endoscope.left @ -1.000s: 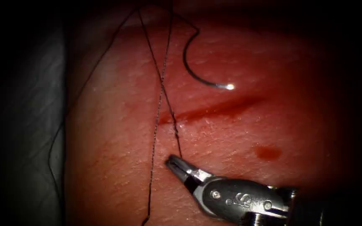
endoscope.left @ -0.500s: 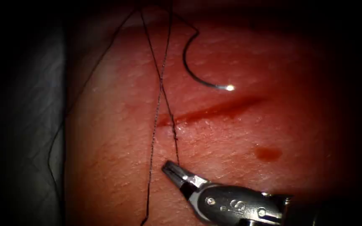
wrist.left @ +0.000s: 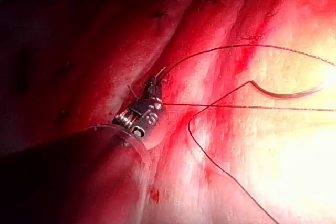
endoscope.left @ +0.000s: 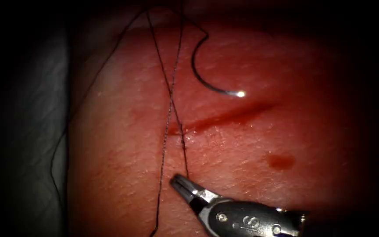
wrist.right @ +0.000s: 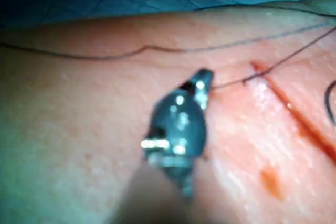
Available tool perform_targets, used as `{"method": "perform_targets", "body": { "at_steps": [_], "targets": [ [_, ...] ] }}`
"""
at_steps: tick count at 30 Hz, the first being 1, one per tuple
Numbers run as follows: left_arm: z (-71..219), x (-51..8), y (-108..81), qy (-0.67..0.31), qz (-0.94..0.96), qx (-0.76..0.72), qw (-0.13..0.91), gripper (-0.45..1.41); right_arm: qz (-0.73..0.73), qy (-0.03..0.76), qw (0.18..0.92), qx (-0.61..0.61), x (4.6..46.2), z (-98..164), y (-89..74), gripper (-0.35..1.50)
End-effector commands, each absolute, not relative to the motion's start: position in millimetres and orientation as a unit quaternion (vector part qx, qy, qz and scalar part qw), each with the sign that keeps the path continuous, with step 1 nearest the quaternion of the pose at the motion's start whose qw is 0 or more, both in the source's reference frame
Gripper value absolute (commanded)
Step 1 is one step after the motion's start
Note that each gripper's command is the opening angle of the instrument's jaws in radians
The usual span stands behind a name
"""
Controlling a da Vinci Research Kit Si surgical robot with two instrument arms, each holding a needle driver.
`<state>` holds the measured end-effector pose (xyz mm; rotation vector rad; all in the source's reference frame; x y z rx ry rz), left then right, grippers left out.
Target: Wound Closure
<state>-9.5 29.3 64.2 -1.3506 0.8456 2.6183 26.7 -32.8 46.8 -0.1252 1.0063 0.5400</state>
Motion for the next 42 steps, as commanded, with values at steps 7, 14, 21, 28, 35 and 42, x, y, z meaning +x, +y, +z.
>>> {"method": "perform_targets", "body": {
  "at_steps": [7,14,21,28,35,42],
  "targets": [
    [61,-11.7,25.5,0.177,0.755,-0.628,0.068,-0.45,0.26,0.492,0.83,-0.04,26.7,46,-31.4,1.21],
    [57,-11.9,21.5,0.069,0.604,-0.789,0.092,-0.45,0.258,0.498,0.828,-0.023,24.8,45,-30.1,1.08],
    [54,-11.0,16.2,0.167,0.444,-0.795,0.377,-0.45,0.254,0.508,0.823,-0.012,22.6,45,-28.7,0.98],
    [54,-10.9,12.7,0.131,0.466,-0.805,0.343,-0.45,0.242,0.51,0.825,0.001,22.1,45,-26.1,0.62],
    [54,-9.7,10.9,0.028,0.527,-0.826,0.199,-0.45,0.243,0.507,0.827,0.005,22.4,46,-23.7,0.22],
    [54,-9.8,8.6,-0.069,0.592,-0.803,0.028,-0.45,0.238,0.522,0.819,0.026,24.3,48,-21.6,-0.32]
  ]
}}
